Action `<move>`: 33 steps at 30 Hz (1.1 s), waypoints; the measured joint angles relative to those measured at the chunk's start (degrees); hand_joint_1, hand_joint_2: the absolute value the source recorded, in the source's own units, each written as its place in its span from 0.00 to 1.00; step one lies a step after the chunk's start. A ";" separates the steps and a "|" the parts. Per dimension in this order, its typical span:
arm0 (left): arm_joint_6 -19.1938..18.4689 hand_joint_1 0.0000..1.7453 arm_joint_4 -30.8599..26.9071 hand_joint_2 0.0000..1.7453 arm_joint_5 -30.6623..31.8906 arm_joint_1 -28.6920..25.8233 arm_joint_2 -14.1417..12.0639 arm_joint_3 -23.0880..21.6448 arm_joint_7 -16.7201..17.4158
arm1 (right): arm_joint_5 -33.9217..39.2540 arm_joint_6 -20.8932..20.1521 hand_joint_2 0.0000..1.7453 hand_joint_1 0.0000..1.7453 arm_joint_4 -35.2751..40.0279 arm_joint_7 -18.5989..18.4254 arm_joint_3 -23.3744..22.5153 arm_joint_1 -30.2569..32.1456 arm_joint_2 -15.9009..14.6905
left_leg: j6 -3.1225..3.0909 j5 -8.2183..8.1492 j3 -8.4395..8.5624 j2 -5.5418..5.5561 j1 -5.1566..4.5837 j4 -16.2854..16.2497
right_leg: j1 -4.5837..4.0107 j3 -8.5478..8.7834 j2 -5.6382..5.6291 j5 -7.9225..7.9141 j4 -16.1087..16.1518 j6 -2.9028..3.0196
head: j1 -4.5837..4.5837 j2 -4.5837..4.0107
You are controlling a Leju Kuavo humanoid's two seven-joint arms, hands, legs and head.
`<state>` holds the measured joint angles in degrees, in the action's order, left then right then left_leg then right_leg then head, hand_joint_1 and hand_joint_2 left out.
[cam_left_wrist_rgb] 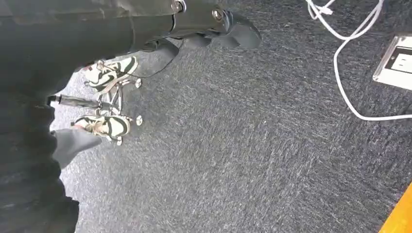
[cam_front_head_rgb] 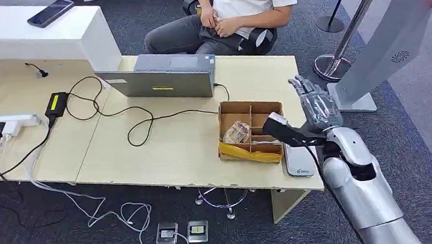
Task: Pass the card to the sensor for recognition and then transmit it.
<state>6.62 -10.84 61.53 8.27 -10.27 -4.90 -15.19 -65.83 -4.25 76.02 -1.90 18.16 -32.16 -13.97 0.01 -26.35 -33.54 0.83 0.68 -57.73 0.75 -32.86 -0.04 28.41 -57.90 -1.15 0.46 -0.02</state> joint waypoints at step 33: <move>-0.35 0.00 0.00 1.00 1.51 -0.11 0.68 0.39 -0.20 | 12.75 -11.38 1.00 0.00 5.86 1.93 -12.26 6.94 -5.07 | 0.00 -0.01 -0.01 -0.04 -0.02 0.01 | 0.02 0.02 -0.01 0.00 0.00 0.00 | 0.00 0.00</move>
<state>6.27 -10.84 63.04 8.16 -9.60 -4.50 -15.39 -53.08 -15.63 81.88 0.03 5.90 -25.23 -19.04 0.00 -26.37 -33.55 0.80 0.66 -57.71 0.77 -32.84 -0.05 28.41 -57.90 -1.15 0.46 -0.02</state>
